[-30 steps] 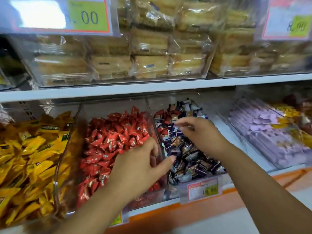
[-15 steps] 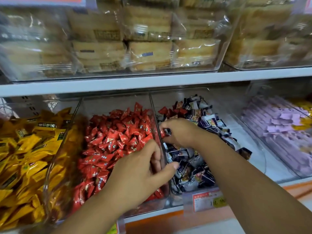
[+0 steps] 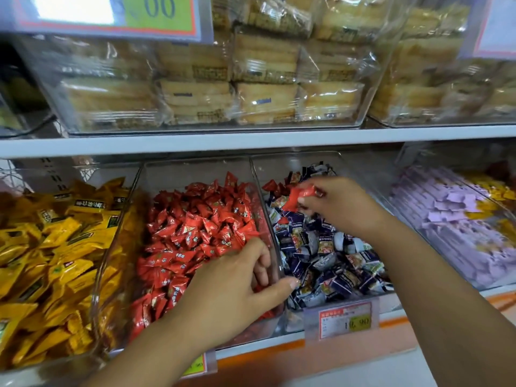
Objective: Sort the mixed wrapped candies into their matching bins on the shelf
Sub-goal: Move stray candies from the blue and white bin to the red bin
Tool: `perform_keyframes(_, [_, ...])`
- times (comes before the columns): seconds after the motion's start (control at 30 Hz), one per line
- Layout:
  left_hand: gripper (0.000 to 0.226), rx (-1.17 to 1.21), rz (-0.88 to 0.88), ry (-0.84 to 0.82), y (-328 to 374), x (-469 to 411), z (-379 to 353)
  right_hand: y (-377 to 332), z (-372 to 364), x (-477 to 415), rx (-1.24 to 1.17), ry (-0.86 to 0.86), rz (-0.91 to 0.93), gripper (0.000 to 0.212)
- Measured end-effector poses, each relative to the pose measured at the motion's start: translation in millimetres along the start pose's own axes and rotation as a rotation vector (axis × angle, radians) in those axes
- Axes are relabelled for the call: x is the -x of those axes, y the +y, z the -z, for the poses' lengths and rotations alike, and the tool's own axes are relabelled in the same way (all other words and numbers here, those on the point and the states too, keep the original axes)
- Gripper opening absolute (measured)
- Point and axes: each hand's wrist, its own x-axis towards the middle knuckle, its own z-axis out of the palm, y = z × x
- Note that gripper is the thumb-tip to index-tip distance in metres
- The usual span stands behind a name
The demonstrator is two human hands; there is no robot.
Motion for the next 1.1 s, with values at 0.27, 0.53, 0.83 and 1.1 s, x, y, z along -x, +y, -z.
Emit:
perform_keyframes(0.27, [0.056,0.013,0.0,0.015,0.3,0.1,-0.8,-34.3,-2.6,6.3,-0.411,-0.226,0.049,0.049])
perform_keyframes(0.53, [0.05,0.02,-0.002,-0.008,-1.8,-1.8,-1.2,23.1,-48.0,-17.9,0.435,-0.278,0.002,0.031])
perform_keyframes(0.83, [0.051,0.031,-0.012,-0.019,-4.3,-2.6,-1.4,22.8,-52.7,-35.3,0.495,-0.358,-0.068,0.032])
perform_keyframes(1.1, [0.051,0.022,-0.008,-0.012,-3.0,-1.8,-1.9,25.2,-46.4,-29.8,0.201,-0.285,-0.067,0.018])
